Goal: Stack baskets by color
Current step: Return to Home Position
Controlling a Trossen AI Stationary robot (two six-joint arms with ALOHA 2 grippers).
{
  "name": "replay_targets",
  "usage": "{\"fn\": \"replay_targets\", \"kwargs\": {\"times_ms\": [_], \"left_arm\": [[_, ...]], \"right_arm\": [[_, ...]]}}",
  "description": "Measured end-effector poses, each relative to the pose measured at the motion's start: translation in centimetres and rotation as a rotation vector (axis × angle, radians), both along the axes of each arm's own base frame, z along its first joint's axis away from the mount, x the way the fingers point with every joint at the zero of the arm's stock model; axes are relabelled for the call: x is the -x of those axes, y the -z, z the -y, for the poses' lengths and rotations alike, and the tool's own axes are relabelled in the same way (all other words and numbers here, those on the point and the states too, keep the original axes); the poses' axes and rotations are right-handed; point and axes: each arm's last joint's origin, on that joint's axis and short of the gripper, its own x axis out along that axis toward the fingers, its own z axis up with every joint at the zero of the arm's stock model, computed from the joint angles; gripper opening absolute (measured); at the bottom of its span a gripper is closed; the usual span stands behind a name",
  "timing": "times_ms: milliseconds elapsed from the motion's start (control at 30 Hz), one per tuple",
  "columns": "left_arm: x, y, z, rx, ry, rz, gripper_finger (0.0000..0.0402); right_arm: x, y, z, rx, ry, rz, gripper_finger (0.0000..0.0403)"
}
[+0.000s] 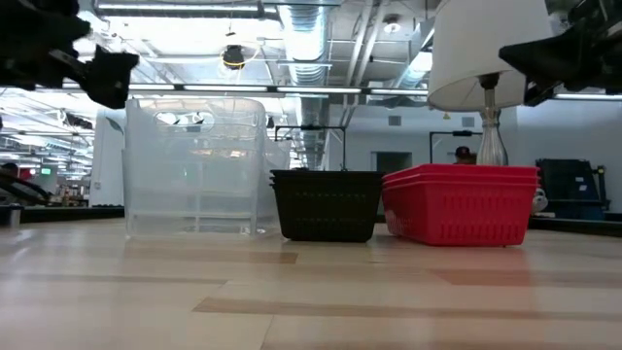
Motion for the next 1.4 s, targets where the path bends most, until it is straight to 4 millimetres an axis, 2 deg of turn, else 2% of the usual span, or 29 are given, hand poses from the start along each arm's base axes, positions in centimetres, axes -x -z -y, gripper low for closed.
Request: {"fn": "replay_targets", "kwargs": {"times_ms": [200,467,733,1133,1400], "left_arm": [[-0.2,0.0,-0.9,-0.001,-0.09,0.0,0.0258],[-0.2,0.0,-1.1,0.0,-0.111,-0.001,0.0258],[-0.2,0.0,-1.1,-0.004,-0.115,0.0,0.0258],[-0.2,0.1,-1.1,0.023,-0.114,-0.007,0.0258],[-0.2,0.1,-1.1,0.091,-0.113,-0.02,0.0258]], "right_arm": [[-0.2,0.5,0.5,0.02,0.036,-0.046,0.0031],[-0.3,1.1,0.8,-0.003,0.058,-0.11,0.0033],[-0.3,1.4,0.3,-0.029,-0.107,-0.14,0.0031],[-0.3,1.4,0.5,0.0,-0.084,-0.139,0.0031],[-0.3,1.5,0.4,-0.081,-0.094,-0.141,0.0034]]}}
